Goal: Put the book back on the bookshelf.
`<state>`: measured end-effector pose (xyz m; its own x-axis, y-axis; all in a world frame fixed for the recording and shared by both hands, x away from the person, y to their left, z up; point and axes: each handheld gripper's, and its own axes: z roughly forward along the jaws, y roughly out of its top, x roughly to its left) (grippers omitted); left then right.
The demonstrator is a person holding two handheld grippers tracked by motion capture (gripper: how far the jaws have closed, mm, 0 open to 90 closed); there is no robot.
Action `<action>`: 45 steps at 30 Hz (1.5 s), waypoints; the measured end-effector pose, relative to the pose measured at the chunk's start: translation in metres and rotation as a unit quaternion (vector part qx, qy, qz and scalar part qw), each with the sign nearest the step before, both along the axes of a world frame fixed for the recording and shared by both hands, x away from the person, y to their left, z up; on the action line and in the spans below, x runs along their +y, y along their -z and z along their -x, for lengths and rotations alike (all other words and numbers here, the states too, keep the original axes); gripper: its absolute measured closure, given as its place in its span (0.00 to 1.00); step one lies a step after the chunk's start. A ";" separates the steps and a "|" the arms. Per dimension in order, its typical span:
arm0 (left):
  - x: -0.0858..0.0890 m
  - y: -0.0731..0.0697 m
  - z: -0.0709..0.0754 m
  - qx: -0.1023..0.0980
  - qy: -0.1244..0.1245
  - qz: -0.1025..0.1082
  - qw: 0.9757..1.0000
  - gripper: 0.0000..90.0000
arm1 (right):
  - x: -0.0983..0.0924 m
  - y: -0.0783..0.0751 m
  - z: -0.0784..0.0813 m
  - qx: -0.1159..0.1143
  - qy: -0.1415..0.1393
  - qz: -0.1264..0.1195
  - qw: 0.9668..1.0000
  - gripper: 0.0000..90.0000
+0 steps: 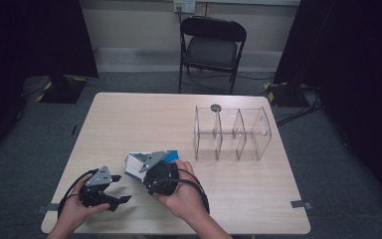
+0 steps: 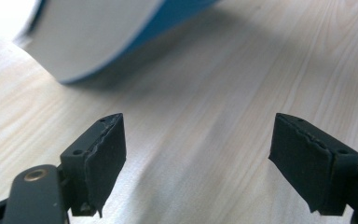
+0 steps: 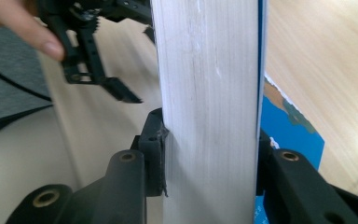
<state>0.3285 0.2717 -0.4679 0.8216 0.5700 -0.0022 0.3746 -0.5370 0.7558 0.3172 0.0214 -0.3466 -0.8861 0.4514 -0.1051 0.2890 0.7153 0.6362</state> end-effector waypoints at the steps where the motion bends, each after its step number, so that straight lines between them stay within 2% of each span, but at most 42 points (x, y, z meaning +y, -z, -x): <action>1: 0.002 -0.003 0.001 -0.003 -0.005 0.004 1.000 0.19 | 0.000 -0.008 -0.001 0.015 -0.003 -0.001 1.000 0.69; 2: 0.002 -0.003 0.001 -0.003 -0.005 0.004 1.000 0.19 | 0.000 -0.008 -0.001 0.015 -0.003 -0.001 1.000 0.69; 3: 0.003 -0.003 0.002 0.003 -0.006 0.013 1.000 0.19 | 0.000 -0.014 -0.002 0.031 -0.002 -0.001 1.000 0.69; 5: 0.004 -0.003 0.001 0.003 -0.007 0.014 1.000 0.19 | 0.001 -0.016 -0.004 0.032 -0.006 -0.002 0.999 0.69; 9: 0.005 -0.002 0.000 0.004 -0.009 0.013 1.000 0.19 | 0.004 -0.022 -0.007 0.049 -0.004 -0.001 0.999 0.69; 14: 0.005 -0.003 0.001 -0.008 -0.008 0.008 1.000 0.19 | 0.005 -0.023 -0.008 0.048 -0.010 -0.001 0.999 0.68; 17: 0.006 -0.006 0.001 -0.016 -0.011 0.014 1.000 0.19 | 0.005 -0.023 -0.008 0.046 -0.012 0.002 0.999 0.68; 27: -0.001 -0.019 0.000 -0.045 0.004 0.008 0.999 0.18 | 0.002 -0.023 -0.008 0.046 -0.018 0.001 0.999 0.68; 28: -0.002 -0.020 0.001 -0.046 0.004 0.011 0.999 0.18 | 0.002 -0.022 -0.009 0.042 -0.025 0.002 0.999 0.68; 39: 0.000 -0.021 -0.001 -0.050 -0.004 0.017 0.999 0.18 | 0.001 -0.022 -0.008 0.042 -0.029 0.004 0.999 0.68; 45: -0.001 -0.028 -0.003 -0.067 -0.004 0.011 0.998 0.18 | 0.001 -0.022 -0.008 0.045 -0.035 0.009 0.998 0.68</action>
<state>0.3312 0.2706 -0.4399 0.8104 0.5784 0.0936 0.2748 -0.5162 0.8112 0.3247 0.0220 -0.3242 -0.9216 0.3868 -0.0324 0.2928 0.7474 0.5963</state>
